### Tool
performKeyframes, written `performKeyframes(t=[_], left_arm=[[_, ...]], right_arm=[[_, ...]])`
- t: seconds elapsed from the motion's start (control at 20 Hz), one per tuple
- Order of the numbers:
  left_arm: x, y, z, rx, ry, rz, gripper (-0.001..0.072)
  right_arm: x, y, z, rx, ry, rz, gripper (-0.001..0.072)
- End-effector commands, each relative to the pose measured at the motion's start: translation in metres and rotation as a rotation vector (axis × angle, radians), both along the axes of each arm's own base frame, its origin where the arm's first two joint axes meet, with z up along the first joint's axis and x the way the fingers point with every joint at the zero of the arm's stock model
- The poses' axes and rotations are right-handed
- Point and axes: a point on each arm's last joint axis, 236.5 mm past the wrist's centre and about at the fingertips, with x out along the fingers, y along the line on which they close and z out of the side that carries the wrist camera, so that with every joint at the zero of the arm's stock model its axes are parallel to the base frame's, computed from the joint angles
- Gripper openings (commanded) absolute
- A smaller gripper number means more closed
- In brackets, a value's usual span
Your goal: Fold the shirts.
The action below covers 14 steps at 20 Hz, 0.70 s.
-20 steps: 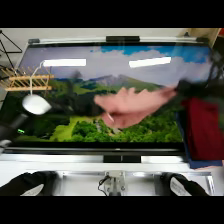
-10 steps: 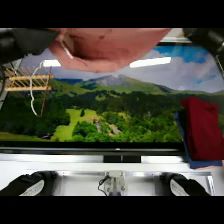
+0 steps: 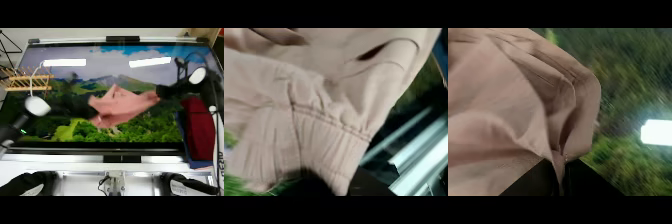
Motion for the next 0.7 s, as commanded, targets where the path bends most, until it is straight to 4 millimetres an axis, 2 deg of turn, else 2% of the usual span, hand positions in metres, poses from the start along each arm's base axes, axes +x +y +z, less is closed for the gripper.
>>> performKeyframes(t=[0.0, 0.05, 0.1, 0.15, 0.25, 0.35, 0.4, 0.5, 0.55, 0.65], left_arm=[[-0.077, -0.052, -0.058, 0.009, 0.108, -0.079, 0.0053], [-0.091, -0.062, -0.057, 0.010, 0.104, -0.122, 0.0269], [-0.101, -0.067, -0.053, 0.008, 0.105, -0.157, 0.0615], [-0.106, -0.066, -0.048, 0.013, 0.114, -0.187, 0.0664], [-0.101, -0.043, -0.037, 0.087, 0.098, -0.252, 0.0661], [-0.078, 0.002, -0.024, 0.209, 0.057, -0.251, 0.0661], [-0.062, 0.029, -0.017, 0.277, 0.024, -0.227, 0.0661], [-0.038, 0.078, -0.010, 0.376, -0.019, -0.147, 0.0661], [-0.035, 0.097, -0.016, 0.407, 0.005, -0.115, 0.0661], [-0.046, 0.118, -0.046, 0.439, 0.110, -0.089, 0.0654]], right_arm=[[-0.032, -0.046, -0.040, -0.189, 0.182, -0.067, 0.0118], [-0.033, -0.058, -0.033, -0.239, 0.181, -0.083, 0.0387], [-0.035, -0.066, -0.025, -0.274, 0.178, -0.079, 0.0580], [-0.037, -0.075, -0.013, -0.317, 0.171, -0.068, 0.0591], [-0.037, -0.087, 0.019, -0.372, 0.122, -0.046, 0.0591], [-0.035, -0.078, 0.056, -0.340, 0.032, -0.036, 0.0591], [-0.037, -0.061, 0.070, -0.266, -0.009, -0.034, 0.0591], [-0.053, -0.006, 0.088, -0.058, -0.015, 0.020, 0.0593], [-0.067, 0.020, 0.089, -0.002, 0.016, 0.087, 0.0678], [-0.097, 0.064, 0.069, 0.012, 0.088, 0.231, 0.0679]])
